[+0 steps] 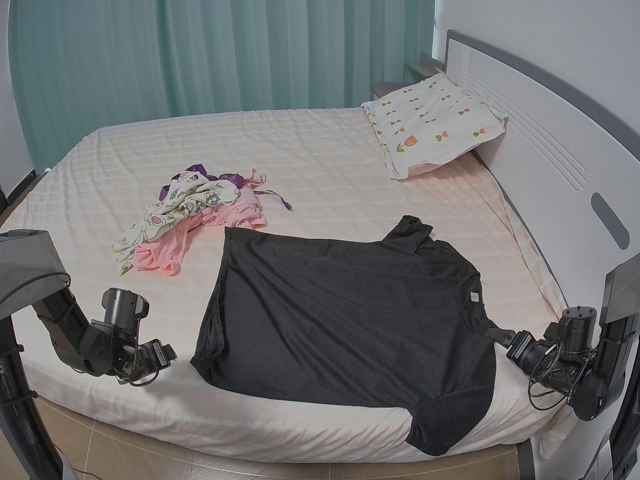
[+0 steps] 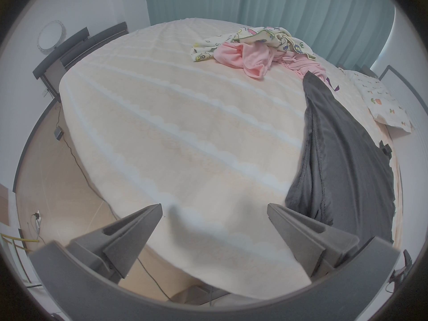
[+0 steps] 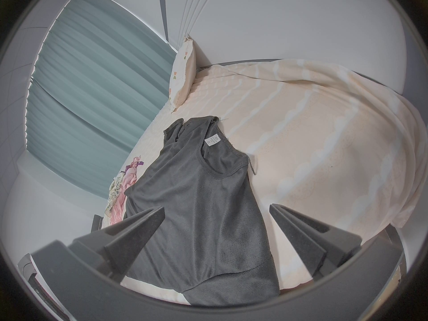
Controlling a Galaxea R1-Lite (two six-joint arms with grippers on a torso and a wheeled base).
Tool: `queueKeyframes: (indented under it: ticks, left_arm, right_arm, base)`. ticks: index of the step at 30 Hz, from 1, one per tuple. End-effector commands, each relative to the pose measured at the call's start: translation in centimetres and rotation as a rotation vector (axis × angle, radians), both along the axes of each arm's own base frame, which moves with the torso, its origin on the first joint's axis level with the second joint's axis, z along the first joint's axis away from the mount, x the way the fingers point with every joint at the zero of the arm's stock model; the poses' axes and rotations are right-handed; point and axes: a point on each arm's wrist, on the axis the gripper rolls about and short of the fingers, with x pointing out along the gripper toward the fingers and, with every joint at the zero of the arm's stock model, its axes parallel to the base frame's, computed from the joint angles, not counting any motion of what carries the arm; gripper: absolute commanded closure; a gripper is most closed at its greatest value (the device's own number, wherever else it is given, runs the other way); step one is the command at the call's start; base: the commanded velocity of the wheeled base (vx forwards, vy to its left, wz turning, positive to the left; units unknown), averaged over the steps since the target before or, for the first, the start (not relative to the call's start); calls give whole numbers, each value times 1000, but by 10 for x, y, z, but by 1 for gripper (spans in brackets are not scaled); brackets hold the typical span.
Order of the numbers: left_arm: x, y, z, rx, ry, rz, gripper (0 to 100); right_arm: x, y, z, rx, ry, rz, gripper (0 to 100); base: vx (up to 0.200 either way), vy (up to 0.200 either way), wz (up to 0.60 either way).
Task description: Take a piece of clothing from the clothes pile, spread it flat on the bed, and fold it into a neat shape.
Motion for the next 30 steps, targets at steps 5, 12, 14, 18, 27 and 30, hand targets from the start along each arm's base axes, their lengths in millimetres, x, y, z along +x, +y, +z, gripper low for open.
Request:
queueKeyframes:
  ticks: [5,12,14,18,27,30]
  left_arm:
    - [-11,20,30,3,-79,26,0]
    - [6,-22,30,-46,-112,-72,0]
    - [13,-37,25,-55,-111,-95,0]
    - [27,-61,12,-50,-102,-148,0]
    - [46,-91,-13,23,-82,-176,0]
    - [44,-90,-14,35,-43,-178,0]
  right_arm:
    - [1,0,1,1,-14,1,0]
    - [1,0,1,1,-14,1,0]
    - [1,0,1,1,-14,1,0]
    - [1,0,1,2,-15,-1,0]
    - [2,-3,1,2,-14,-10,0]
    - [2,-3,1,2,-15,-10,0]
  base:
    - [0,0,0]
    - [0,0,0]
    - [0,0,0]
    - [0,0,0]
    - [0,0,0]
    - [0,0,0]
